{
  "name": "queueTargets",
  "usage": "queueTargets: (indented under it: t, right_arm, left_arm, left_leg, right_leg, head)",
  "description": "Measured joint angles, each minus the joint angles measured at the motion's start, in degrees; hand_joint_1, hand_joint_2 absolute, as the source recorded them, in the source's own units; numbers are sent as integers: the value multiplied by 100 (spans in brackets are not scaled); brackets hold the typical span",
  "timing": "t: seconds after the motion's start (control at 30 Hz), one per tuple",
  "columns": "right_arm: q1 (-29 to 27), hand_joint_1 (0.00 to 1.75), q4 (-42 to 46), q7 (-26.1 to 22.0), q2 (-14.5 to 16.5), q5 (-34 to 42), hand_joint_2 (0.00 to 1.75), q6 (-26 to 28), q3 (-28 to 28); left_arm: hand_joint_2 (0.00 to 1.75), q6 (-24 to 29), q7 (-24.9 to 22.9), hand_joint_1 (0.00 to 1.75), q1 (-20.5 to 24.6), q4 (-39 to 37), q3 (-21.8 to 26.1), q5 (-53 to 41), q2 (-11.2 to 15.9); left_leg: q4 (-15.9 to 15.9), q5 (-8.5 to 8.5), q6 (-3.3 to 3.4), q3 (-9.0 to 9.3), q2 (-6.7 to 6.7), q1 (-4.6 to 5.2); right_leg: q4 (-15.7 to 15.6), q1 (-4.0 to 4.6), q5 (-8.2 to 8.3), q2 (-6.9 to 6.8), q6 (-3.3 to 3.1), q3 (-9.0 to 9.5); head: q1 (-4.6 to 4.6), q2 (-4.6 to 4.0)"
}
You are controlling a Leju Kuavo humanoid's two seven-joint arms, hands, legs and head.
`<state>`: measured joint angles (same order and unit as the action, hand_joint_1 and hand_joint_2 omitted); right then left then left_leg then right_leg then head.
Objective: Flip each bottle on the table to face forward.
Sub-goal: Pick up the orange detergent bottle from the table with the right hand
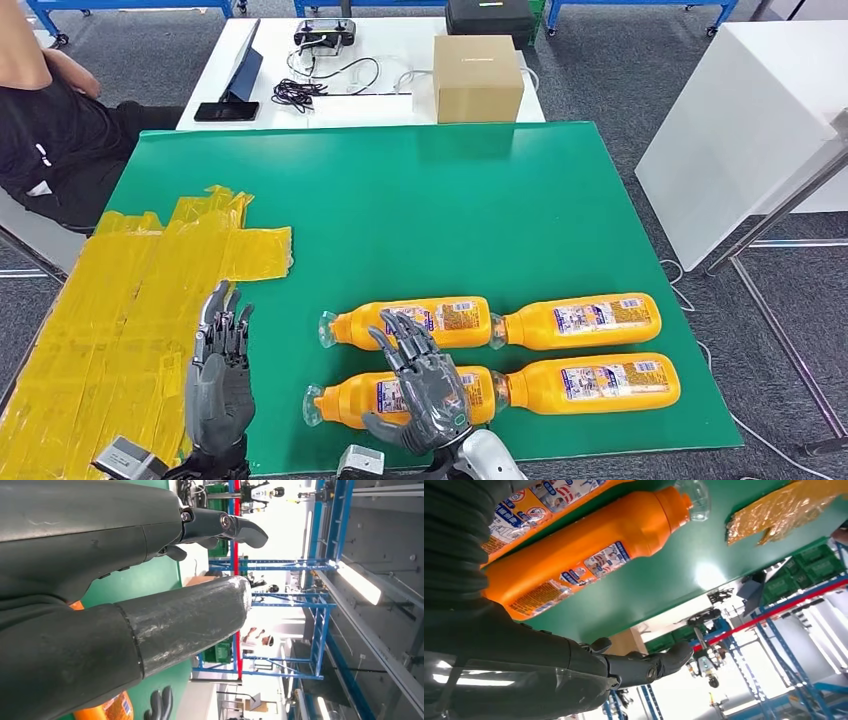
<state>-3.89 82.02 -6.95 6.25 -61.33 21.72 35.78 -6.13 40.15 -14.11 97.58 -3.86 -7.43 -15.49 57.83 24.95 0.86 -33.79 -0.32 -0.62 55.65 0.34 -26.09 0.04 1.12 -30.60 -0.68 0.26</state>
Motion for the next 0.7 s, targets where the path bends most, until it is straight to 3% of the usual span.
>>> queueTargets:
  t: [0.13,0.4,0.7]
  right_arm:
    - [-8,0,104,-65,-104,168,175,-40,142]
    - [-191,0,533,-1053,-492,1346,175,-348,517]
    - [-367,0,959,-968,-828,1504,175,-406,674]
  left_arm:
    - [0,-53,0,0,-49,27,119,40,-27]
    - [0,-114,0,0,-23,26,241,121,-34]
    - [0,-109,0,0,7,25,321,182,-34]
  left_leg:
    - [0,0,0,0,0,0]
    - [0,0,0,-1,-3,0]
    - [0,1,0,-1,1,0]
  right_leg:
    - [0,0,0,0,0,0]
    - [0,0,0,-1,0,-1]
    - [-1,0,0,0,0,-4]
  head:
    - [1,0]
    - [1,0]
    - [2,0]
